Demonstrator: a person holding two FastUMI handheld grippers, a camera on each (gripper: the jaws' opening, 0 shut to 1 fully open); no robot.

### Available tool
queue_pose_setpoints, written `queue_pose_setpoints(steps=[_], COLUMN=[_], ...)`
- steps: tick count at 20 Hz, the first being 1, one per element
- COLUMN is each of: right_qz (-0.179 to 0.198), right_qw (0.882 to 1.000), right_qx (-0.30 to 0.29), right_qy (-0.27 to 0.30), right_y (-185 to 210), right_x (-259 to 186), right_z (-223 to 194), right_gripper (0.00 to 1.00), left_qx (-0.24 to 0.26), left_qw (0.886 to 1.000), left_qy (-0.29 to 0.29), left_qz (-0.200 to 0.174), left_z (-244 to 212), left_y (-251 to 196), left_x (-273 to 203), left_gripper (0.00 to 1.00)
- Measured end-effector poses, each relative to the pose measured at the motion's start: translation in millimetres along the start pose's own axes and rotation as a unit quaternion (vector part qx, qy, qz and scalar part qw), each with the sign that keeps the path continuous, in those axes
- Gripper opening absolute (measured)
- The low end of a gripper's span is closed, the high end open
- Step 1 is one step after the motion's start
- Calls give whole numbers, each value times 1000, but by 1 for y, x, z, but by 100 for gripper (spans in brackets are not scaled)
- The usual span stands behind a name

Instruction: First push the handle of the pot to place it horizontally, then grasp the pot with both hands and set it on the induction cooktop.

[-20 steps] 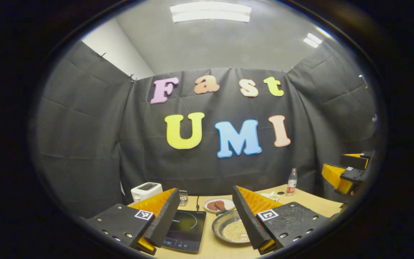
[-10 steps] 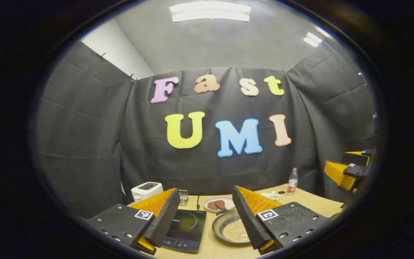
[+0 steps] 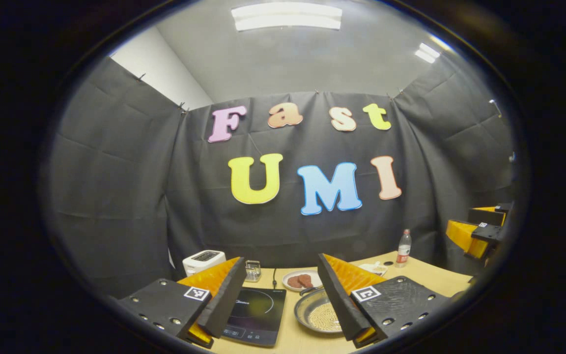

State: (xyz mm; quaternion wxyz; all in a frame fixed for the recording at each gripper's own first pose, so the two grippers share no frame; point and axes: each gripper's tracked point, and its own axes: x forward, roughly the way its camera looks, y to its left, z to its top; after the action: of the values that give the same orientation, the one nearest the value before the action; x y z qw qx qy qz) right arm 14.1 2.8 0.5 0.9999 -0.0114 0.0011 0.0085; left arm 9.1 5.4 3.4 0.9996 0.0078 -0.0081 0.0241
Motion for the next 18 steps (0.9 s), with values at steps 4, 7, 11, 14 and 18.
queue_pose_setpoints(steps=[4, 7, 11, 14, 18], right_qz=[5, 10, 19, 25, 73], right_qw=[1000, 1000, 1000, 1000, 996], right_qx=[0, -2, -10, -8, -2], right_qy=[2, 3, 7, 13, 45], right_y=[7, 14, 27, 40, 71], right_x=[1, 0, -2, -8, -9], right_z=[1, 1, -2, -7, -21], right_gripper=[74, 58, 31, 6, 2], left_qx=[2, 0, -2, -4, -4], left_qw=[1000, 1000, 1000, 1000, 1000], left_qy=[-4, -4, -5, -10, -16], left_qz=[2, 5, 5, 6, 9], left_z=[2, 1, -1, 2, 0], left_y=[5, 12, 20, 31, 51], left_x=[0, 0, -2, -2, -4], left_gripper=[86, 86, 87, 87, 86])
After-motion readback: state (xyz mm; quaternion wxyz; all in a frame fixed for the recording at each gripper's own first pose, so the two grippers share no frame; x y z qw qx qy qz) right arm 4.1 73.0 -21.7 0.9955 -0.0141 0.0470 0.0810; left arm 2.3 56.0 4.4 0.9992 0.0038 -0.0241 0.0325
